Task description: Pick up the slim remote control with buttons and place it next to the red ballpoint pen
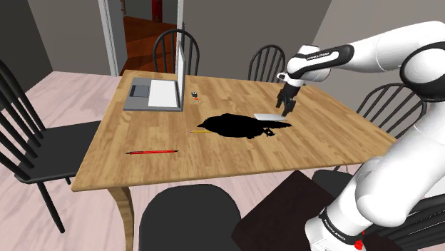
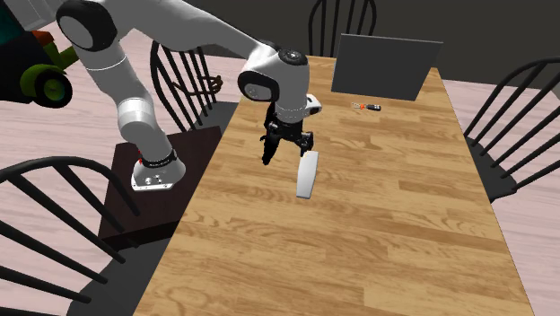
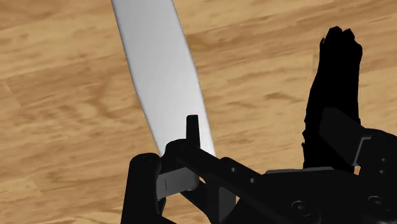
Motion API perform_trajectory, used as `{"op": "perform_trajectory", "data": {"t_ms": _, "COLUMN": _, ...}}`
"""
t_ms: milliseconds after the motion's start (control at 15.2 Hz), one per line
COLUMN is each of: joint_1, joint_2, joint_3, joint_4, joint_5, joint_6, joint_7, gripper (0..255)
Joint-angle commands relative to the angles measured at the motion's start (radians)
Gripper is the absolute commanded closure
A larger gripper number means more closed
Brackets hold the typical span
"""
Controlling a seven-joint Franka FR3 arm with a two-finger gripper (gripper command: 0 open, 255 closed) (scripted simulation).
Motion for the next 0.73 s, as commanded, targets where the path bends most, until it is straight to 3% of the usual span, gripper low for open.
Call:
{"op": "perform_trajectory", "data": {"t_ms": 0, "joint_1": -0.008, "joint_2": 0.097, "joint_3": -0.016, "joint_4": 0.057, "joint_5": 0.055, "joint_6": 0.021, "joint_7": -0.11, "gripper": 0}}
{"op": "perform_trajectory", "data": {"t_ms": 330, "joint_1": -0.066, "joint_2": 0.303, "joint_3": 0.005, "joint_4": 0.21, "joint_5": 0.168, "joint_6": 0.034, "joint_7": -0.312, "gripper": 0}}
{"op": "perform_trajectory", "data": {"t_ms": 660, "joint_1": -0.076, "joint_2": 0.339, "joint_3": 0.018, "joint_4": 0.183, "joint_5": 0.196, "joint_6": 0.09, "joint_7": -0.33, "gripper": 0}}
